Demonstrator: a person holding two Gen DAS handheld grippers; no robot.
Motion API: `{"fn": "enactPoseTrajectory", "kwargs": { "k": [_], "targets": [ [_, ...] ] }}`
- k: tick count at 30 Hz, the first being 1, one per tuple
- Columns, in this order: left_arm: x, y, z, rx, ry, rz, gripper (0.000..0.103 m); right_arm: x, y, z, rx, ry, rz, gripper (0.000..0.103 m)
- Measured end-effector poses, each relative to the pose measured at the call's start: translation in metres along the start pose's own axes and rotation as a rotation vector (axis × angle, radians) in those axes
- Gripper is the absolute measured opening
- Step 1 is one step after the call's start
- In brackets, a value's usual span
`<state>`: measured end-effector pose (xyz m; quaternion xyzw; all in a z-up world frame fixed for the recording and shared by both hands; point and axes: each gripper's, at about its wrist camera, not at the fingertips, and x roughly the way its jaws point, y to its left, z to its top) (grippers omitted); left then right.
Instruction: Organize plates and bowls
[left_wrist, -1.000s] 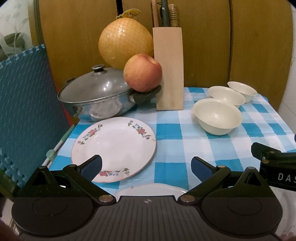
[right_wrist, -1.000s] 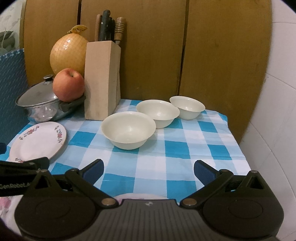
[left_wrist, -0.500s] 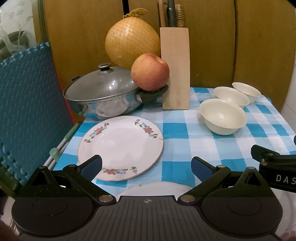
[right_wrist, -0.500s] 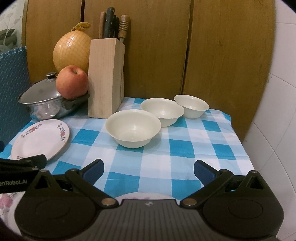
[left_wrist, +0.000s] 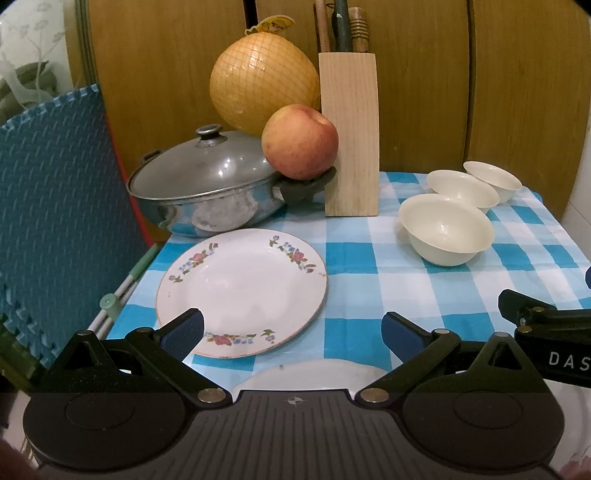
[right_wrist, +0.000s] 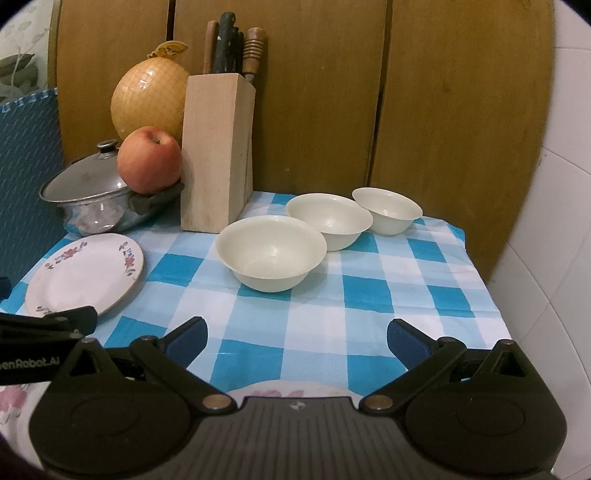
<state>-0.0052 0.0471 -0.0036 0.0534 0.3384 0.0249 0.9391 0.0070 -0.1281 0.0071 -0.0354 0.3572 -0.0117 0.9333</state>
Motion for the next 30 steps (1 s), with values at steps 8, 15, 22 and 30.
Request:
{"fn": "enactPoseTrajectory", "kwargs": {
  "k": [8,15,22,30],
  "targets": [
    [0.000,-0.002,-0.001,0.003,0.002,0.007,0.103,0.000,0.003,-0.001,-0.006,0.005,0.014,0.099],
    [-0.002,0.002,-0.005,0.007,0.010,0.017,0.103,0.000,0.007,-0.003,-0.010,0.027,0.047,0.099],
    [-0.003,0.007,-0.010,-0.001,0.024,0.038,0.103,0.000,0.015,-0.005,-0.031,0.032,0.066,0.099],
    [-0.004,0.015,-0.014,-0.002,0.035,0.056,0.103,0.001,0.024,-0.007,-0.046,0.046,0.093,0.099]
  ]
}}
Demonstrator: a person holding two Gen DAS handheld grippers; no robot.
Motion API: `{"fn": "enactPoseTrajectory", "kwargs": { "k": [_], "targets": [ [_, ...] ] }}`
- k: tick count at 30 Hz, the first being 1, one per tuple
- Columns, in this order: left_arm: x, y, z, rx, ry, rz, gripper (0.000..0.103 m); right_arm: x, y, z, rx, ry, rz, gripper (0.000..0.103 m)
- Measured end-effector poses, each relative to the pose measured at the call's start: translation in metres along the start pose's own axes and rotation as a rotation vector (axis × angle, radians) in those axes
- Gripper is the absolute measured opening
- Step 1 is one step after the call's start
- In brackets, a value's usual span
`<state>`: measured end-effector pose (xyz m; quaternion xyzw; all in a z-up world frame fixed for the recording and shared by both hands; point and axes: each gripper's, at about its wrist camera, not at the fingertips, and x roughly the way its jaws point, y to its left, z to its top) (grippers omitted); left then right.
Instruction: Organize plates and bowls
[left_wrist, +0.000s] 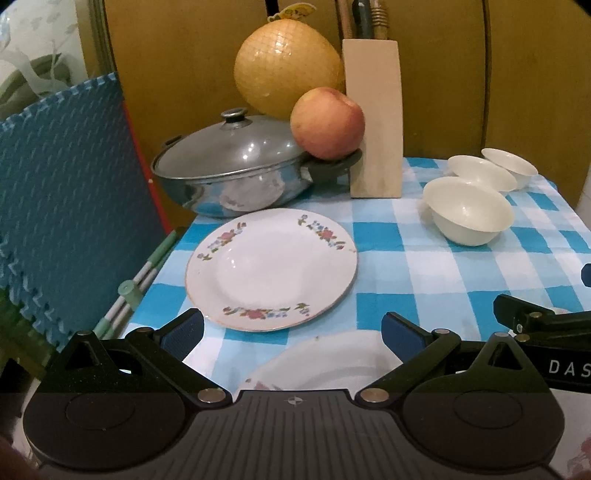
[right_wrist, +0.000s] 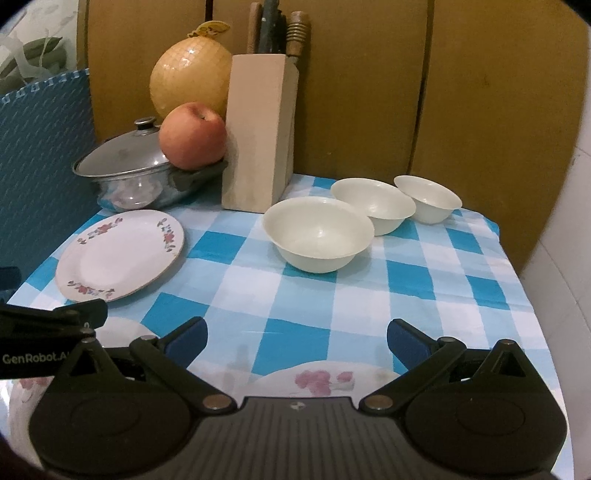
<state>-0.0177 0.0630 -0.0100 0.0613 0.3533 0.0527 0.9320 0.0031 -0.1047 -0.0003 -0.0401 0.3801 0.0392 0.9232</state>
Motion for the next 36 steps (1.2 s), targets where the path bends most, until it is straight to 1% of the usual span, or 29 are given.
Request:
{"fn": "enactPoseTrajectory", "kwargs": {
  "k": [10,12,14,17,20,23,27,30,31,32,34,35,36],
  "targets": [
    [-0.004,0.009,-0.005,0.005,0.006,0.002,0.103,0.001,0.008,-0.001,-0.023,0.018,0.056,0.099],
    [-0.005,0.013,-0.007,0.012,0.015,-0.006,0.103,0.000,0.009,-0.002,-0.032,0.022,0.073,0.099],
    [-0.007,0.019,-0.011,0.024,0.026,0.002,0.103,-0.001,0.010,-0.003,-0.036,0.027,0.097,0.099],
    [-0.008,0.034,-0.021,0.011,0.070,-0.003,0.103,0.001,0.012,-0.003,-0.031,0.048,0.144,0.099],
    [-0.007,0.050,-0.030,-0.027,0.123,-0.010,0.103,0.004,0.016,-0.005,-0.038,0.074,0.212,0.099],
    [-0.006,0.061,-0.036,-0.064,0.161,-0.029,0.103,0.008,0.021,-0.008,-0.055,0.102,0.254,0.098],
    [-0.003,0.066,-0.040,-0.082,0.201,-0.050,0.103,0.012,0.024,-0.008,-0.059,0.132,0.300,0.089],
    [-0.001,0.064,-0.043,-0.062,0.219,-0.068,0.103,0.019,0.024,-0.010,-0.017,0.190,0.378,0.084],
    [-0.001,0.062,-0.045,-0.054,0.225,-0.079,0.103,0.018,0.025,-0.010,-0.019,0.179,0.384,0.081],
    [0.000,0.060,-0.046,-0.047,0.231,-0.089,0.103,0.018,0.026,-0.010,-0.024,0.189,0.398,0.080],
    [0.003,0.056,-0.049,-0.034,0.247,-0.110,0.103,0.019,0.026,-0.010,0.002,0.216,0.442,0.068],
    [0.003,0.055,-0.050,-0.029,0.253,-0.117,0.103,0.021,0.026,-0.010,0.025,0.242,0.488,0.065],
    [0.003,0.054,-0.050,-0.029,0.253,-0.125,0.103,0.023,0.026,-0.010,0.032,0.256,0.505,0.065]
  ]
}}
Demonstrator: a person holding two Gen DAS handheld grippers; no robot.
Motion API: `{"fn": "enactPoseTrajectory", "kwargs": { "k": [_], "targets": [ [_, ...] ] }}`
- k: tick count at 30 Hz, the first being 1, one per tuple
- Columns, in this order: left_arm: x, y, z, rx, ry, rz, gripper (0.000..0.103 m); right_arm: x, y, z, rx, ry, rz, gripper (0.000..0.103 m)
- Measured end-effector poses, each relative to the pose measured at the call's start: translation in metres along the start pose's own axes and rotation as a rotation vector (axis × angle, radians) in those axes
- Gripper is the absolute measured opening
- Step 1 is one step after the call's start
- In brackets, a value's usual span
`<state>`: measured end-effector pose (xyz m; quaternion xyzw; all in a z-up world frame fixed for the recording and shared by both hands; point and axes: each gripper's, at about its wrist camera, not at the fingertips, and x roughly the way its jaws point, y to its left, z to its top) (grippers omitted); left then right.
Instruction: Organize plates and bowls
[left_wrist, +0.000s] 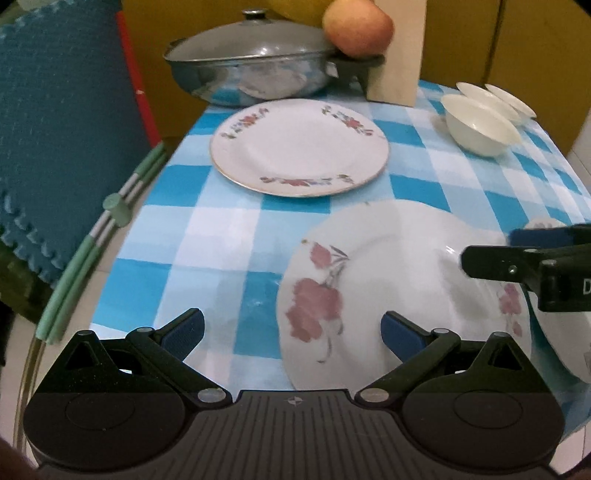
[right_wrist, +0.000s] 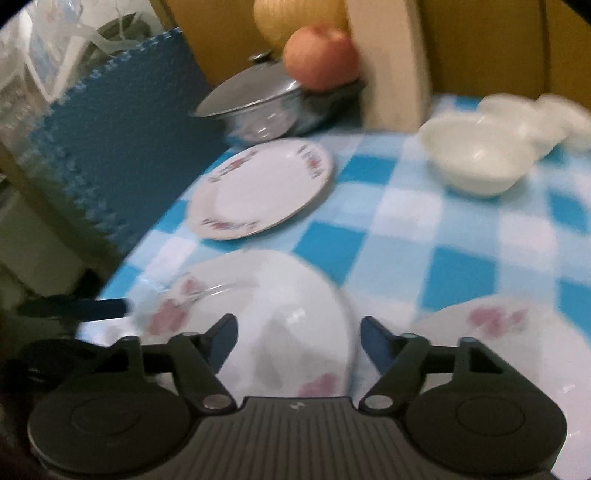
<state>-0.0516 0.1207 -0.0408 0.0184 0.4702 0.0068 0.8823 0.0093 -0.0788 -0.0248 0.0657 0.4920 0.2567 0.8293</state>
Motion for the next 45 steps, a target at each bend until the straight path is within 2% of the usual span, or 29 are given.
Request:
{"fn": "enactPoseTrajectory", "kwargs": {
  "k": [3,4,8,10,11,12,13,14,15,17,20,23,27,32,35,39,42,45],
  "targets": [
    [0.003,0.000,0.000,-0.009,0.023,-0.051,0.103,0.008,-0.003,0.000,0.024,0.047,0.017,0.063],
    [0.004,0.000,-0.001,-0.023,0.037,-0.080,0.103,0.007,-0.005,0.000,0.038,0.039,0.020,0.062],
    [0.003,-0.004,-0.002,-0.007,0.034,-0.086,0.103,0.005,-0.012,0.002,0.110,0.043,0.041,0.059],
    [0.002,-0.008,-0.002,0.002,0.036,-0.093,0.103,0.005,-0.012,0.003,0.118,0.038,0.024,0.047],
    [0.003,-0.013,0.000,0.015,0.037,-0.106,0.101,0.006,-0.012,0.004,0.117,0.036,0.022,0.046],
    [0.003,-0.022,0.002,0.044,0.037,-0.115,0.103,0.006,-0.011,0.006,0.115,0.038,0.015,0.046],
    [0.004,-0.028,0.004,0.046,0.035,-0.082,0.103,0.006,-0.010,0.007,0.103,0.033,0.000,0.046],
    [0.006,-0.028,0.007,0.022,0.036,-0.081,0.103,0.006,-0.012,0.008,0.109,0.024,-0.010,0.046],
    [0.009,-0.027,0.012,0.010,0.045,-0.086,0.102,0.007,-0.013,0.010,0.117,0.015,-0.021,0.046],
    [0.010,-0.027,0.021,-0.005,0.024,-0.064,0.093,0.008,-0.016,0.016,0.109,-0.006,-0.041,0.046],
    [0.010,-0.032,0.028,0.018,-0.010,-0.055,0.093,0.007,-0.025,0.024,0.158,-0.049,-0.040,0.046],
    [0.016,-0.031,0.031,0.006,0.005,-0.078,0.092,0.010,-0.031,0.027,0.164,-0.040,-0.043,0.045],
    [0.010,-0.026,0.029,0.003,-0.026,-0.052,0.092,-0.009,-0.031,0.025,0.115,-0.107,-0.080,0.045],
    [-0.004,-0.029,0.019,0.019,-0.071,-0.084,0.092,-0.040,-0.053,0.020,0.149,-0.151,-0.157,0.045],
    [-0.023,-0.043,0.012,0.067,-0.132,-0.166,0.092,-0.062,-0.074,0.013,0.190,-0.170,-0.207,0.045],
    [-0.041,-0.074,0.002,0.160,-0.145,-0.373,0.092,-0.091,-0.098,0.000,0.218,-0.185,-0.285,0.045],
    [-0.040,-0.102,-0.005,0.236,-0.087,-0.503,0.092,-0.108,-0.117,-0.012,0.250,-0.179,-0.316,0.045],
    [-0.023,-0.125,-0.012,0.277,0.014,-0.540,0.090,-0.114,-0.132,-0.024,0.284,-0.144,-0.318,0.045]
  ]
}}
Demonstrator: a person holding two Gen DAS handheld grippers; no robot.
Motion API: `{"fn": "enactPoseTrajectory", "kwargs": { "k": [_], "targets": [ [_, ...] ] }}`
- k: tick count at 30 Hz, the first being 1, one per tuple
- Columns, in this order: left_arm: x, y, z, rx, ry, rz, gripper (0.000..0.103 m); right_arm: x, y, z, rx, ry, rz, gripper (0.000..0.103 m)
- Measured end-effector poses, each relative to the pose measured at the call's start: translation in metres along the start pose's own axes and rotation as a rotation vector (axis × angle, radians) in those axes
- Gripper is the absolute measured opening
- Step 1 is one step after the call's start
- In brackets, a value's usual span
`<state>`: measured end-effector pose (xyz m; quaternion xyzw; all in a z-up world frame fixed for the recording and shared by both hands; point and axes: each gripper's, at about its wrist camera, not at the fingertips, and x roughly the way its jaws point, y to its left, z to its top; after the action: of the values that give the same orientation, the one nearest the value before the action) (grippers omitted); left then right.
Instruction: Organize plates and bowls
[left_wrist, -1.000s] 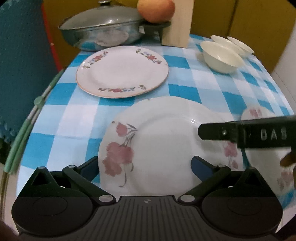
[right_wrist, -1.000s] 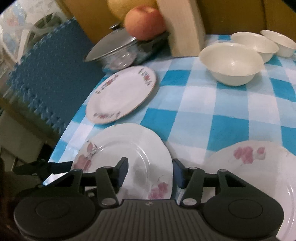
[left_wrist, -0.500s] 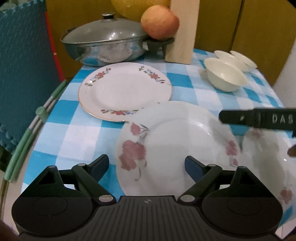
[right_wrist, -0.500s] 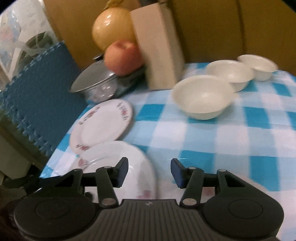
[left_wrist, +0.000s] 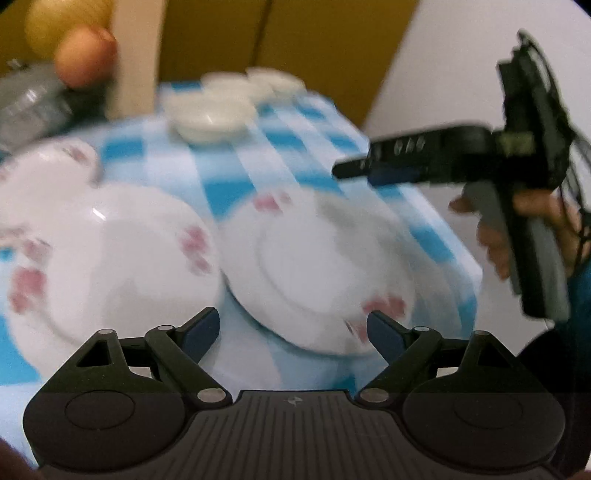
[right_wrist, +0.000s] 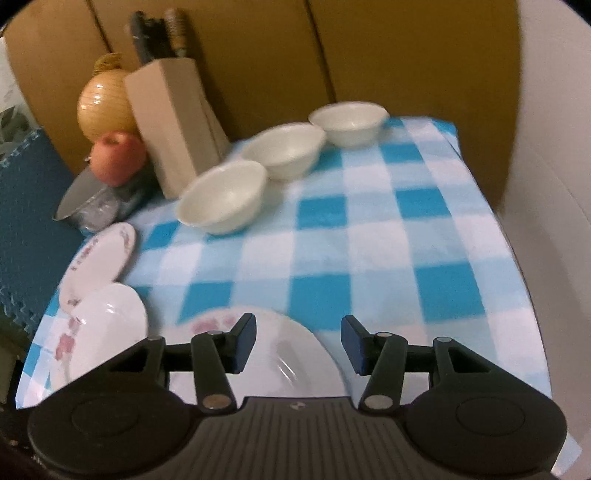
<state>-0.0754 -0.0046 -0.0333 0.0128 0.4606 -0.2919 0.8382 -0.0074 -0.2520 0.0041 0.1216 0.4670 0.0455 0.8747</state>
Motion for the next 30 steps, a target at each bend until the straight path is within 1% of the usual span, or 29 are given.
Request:
{"fn": "enactPoseTrajectory", "kwargs": {
  "k": [1,2,3,4,7,9,11,14,17,19,22,24,26,27,28,30],
  "targets": [
    [0.008,-0.001,-0.001,-0.008,0.033,-0.006,0.089,0.002,-0.004,-0.002,0.006,0.022,0.006,0.045],
    [0.016,0.000,-0.001,-0.024,0.061,-0.014,0.090,0.004,-0.007,-0.004,0.017,0.046,0.019,0.045],
    [0.018,0.001,0.001,-0.027,0.044,-0.011,0.090,0.006,-0.009,-0.006,0.029,0.070,0.042,0.043],
    [0.023,0.002,0.004,-0.033,0.051,-0.012,0.089,0.008,-0.010,-0.006,0.034,0.086,0.054,0.042],
    [0.031,0.001,0.010,-0.064,0.040,-0.029,0.091,0.010,-0.010,-0.009,0.035,0.099,0.044,0.040],
    [0.036,-0.004,0.016,-0.069,0.040,-0.011,0.094,0.010,-0.010,-0.009,0.027,0.106,0.029,0.037],
    [0.035,-0.004,0.020,-0.063,0.029,0.023,0.094,0.009,-0.012,-0.009,0.034,0.109,0.014,0.033],
    [0.040,-0.005,0.026,-0.052,0.019,0.070,0.089,0.009,-0.014,-0.008,0.041,0.100,-0.006,0.029],
    [0.045,-0.002,0.036,-0.072,0.014,0.082,0.088,0.012,-0.016,-0.001,0.059,0.087,-0.023,0.029],
    [0.048,-0.001,0.044,-0.070,-0.002,0.091,0.087,0.012,-0.018,0.006,0.067,0.058,-0.035,0.026],
    [0.060,-0.004,0.057,-0.028,-0.018,0.127,0.085,0.013,-0.025,0.016,0.109,0.023,-0.040,0.023],
    [0.067,-0.002,0.063,-0.030,-0.009,0.139,0.080,0.016,-0.027,0.019,0.118,0.012,-0.062,0.023],
    [0.067,0.003,0.066,-0.041,-0.014,0.123,0.076,0.021,-0.028,0.020,0.115,0.009,-0.076,0.022],
    [0.067,0.005,0.068,-0.038,-0.016,0.109,0.077,0.021,-0.028,0.021,0.117,0.001,-0.076,0.022],
    [0.066,0.006,0.068,-0.032,-0.021,0.119,0.077,0.018,-0.028,0.022,0.119,-0.015,-0.080,0.022],
    [0.057,0.004,0.067,0.003,-0.064,0.148,0.082,0.013,-0.024,0.024,0.112,-0.042,-0.072,0.022]
  ]
}}
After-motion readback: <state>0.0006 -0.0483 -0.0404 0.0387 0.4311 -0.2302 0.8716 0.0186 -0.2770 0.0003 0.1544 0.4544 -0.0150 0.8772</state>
